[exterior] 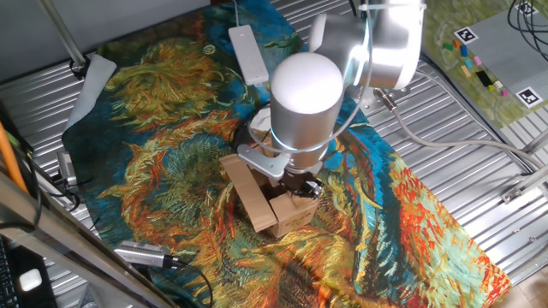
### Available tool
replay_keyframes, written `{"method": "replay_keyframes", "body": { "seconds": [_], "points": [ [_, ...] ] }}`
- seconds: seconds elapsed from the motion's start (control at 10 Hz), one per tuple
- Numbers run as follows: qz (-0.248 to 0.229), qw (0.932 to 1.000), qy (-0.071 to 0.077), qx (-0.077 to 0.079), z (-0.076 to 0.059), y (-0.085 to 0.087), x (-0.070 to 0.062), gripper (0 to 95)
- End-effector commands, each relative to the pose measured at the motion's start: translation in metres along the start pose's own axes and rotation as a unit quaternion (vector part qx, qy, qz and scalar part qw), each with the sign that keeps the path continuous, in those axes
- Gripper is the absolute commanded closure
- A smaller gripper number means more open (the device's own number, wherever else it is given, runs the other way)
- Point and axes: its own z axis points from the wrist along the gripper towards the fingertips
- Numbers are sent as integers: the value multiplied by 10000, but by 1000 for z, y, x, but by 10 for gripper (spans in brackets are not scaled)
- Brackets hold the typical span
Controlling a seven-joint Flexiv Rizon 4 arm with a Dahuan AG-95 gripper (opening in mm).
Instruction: Cover the box
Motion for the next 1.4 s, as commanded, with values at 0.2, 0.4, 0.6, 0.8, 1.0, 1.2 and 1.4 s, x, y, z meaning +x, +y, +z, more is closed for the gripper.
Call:
{"method": "replay_keyframes", "body": {
  "seconds": [0.2,0.4,0.6,0.8,1.0,1.2,1.4],
  "points": [
    [14,10000,-73,35,5,2,0,950],
    [28,9999,-113,64,9,5,0,950],
    [3,9999,-137,70,10,6,-1,950],
    [-96,9998,-160,78,4,3,1,950],
    [-141,9998,-157,70,-10,0,7,950],
    [-183,9997,-138,85,-15,-3,12,950],
    [-217,9996,-126,88,-19,-5,17,950]
  ]
}}
